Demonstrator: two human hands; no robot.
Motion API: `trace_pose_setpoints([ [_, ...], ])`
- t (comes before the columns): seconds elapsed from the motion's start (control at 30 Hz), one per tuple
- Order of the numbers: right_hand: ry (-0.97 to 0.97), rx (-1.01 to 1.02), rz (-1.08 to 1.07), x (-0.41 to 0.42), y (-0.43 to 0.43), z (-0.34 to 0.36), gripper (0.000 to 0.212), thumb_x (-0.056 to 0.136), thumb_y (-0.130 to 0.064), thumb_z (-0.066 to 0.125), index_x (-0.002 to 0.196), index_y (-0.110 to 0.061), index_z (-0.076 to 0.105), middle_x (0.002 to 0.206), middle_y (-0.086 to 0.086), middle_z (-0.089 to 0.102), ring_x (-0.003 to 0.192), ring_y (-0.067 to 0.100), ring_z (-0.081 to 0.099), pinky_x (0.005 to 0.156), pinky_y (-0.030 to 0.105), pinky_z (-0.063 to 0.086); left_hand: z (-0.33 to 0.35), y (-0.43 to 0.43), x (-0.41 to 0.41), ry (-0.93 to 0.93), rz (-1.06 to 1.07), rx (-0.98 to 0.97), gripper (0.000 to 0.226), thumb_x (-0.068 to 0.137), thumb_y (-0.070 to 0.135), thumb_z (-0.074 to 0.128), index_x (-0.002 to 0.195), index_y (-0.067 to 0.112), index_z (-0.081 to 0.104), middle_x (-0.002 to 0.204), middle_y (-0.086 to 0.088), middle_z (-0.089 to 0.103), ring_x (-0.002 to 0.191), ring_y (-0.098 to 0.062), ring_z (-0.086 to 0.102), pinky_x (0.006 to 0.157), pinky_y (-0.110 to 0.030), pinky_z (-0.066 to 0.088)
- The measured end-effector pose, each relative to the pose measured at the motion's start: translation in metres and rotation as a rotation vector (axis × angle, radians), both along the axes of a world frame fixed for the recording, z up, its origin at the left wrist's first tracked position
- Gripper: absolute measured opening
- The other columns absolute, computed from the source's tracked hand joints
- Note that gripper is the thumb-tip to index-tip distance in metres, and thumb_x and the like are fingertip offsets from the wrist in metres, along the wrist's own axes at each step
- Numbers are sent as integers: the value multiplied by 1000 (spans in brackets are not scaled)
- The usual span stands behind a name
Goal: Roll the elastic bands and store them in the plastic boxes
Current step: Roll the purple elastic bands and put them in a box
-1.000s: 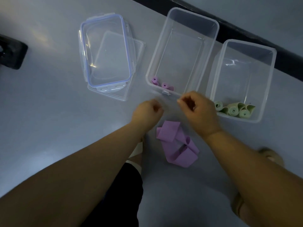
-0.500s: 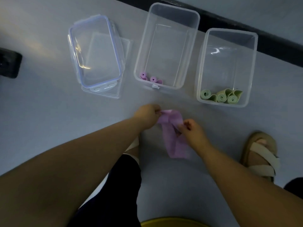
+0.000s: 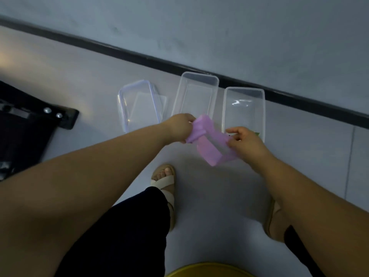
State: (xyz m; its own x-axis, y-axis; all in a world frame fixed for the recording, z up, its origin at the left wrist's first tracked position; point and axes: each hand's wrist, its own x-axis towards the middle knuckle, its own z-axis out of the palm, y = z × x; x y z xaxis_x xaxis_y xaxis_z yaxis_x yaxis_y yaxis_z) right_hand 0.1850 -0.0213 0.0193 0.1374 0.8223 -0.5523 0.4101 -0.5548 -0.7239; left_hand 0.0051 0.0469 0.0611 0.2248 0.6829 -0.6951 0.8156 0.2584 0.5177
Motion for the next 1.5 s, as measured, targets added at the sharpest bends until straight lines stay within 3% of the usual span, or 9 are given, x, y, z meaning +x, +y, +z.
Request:
trace_pose_setpoints([
  [0.13, -155, 84, 29, 10, -5, 51, 28, 89, -3, 44, 110, -12, 61, 103, 6, 58, 90, 19, 53, 74, 26, 42, 40, -15, 14, 53, -9, 55, 43, 90, 1, 54, 132, 2, 46, 130, -16, 52, 111, -31, 56, 80, -33, 52],
  [0.33, -346, 211, 2, 50, -17, 120, 22, 89, -7, 52, 103, -10, 69, 109, 11, 66, 98, 27, 58, 85, 33, 44, 97, -31, 21, -13, 87, 343, 32, 96, 10, 37, 121, 6, 57, 123, -16, 59, 111, -31, 57, 91, -33, 46],
  [0.5, -413, 274, -104, 78, -31, 145, 14, 87, -20, 63, 95, -10, 69, 99, 11, 68, 93, 30, 62, 89, 39, 47, 119, -41, 24, -156, 108, 402, 31, 94, 7, 36, 106, 8, 64, 106, -15, 64, 86, -24, 54, 82, -34, 48],
  [0.73, 174, 55, -377, 87, -31, 148, 10, 94, -17, 54, 91, -11, 60, 94, 7, 64, 77, 21, 63, 77, 40, 54, 103, -41, 26, -521, 506, 136, 18, 96, 12, 46, 105, 8, 61, 85, -5, 61, 72, -15, 57, 51, -19, 51],
  [0.83, 393, 1, -430, 89, -18, 149, 16, 97, -17, 48, 84, -15, 57, 96, 6, 61, 80, 23, 61, 67, 39, 53, 99, -35, 28, -706, 679, 35, 19, 96, 13, 47, 106, 5, 62, 90, -10, 65, 78, -20, 61, 65, -29, 56],
  [0.93, 485, 3, -473, 89, -10, 151, 19, 97, -15, 46, 82, -15, 56, 84, 2, 61, 71, 18, 59, 52, 31, 56, 98, -29, 31, -827, 827, -20, 14, 95, 13, 51, 99, 7, 63, 92, -9, 66, 80, -19, 62, 75, -32, 55],
  [1.1, 518, 49, -455, 96, 0, 157, 9, 93, -12, 53, 87, -15, 59, 53, -6, 62, 42, 6, 49, 40, 14, 43, 100, -17, 29, -893, 1008, -87, 24, 91, 14, 55, 110, 1, 64, 94, -11, 68, 78, -18, 64, 60, -27, 58],
  [1.37, 674, 29, -396, 104, 4, 162, 12, 91, -13, 52, 100, -19, 57, 94, 2, 66, 73, 16, 63, 54, 22, 54, 101, -10, 21, -1002, 1132, -209, 32, 97, 32, 46, 111, 6, 59, 76, -9, 69, 61, -18, 67, 51, -28, 55],
  [1.5, 619, 77, -400, 107, 6, 162, 20, 89, -1, 53, 98, -19, 57, 85, 2, 67, 59, 10, 65, 48, 18, 54, 104, -11, 22, -992, 960, -188, 30, 92, 24, 55, 114, 4, 59, 83, -8, 71, 66, -17, 69, 57, -27, 57],
])
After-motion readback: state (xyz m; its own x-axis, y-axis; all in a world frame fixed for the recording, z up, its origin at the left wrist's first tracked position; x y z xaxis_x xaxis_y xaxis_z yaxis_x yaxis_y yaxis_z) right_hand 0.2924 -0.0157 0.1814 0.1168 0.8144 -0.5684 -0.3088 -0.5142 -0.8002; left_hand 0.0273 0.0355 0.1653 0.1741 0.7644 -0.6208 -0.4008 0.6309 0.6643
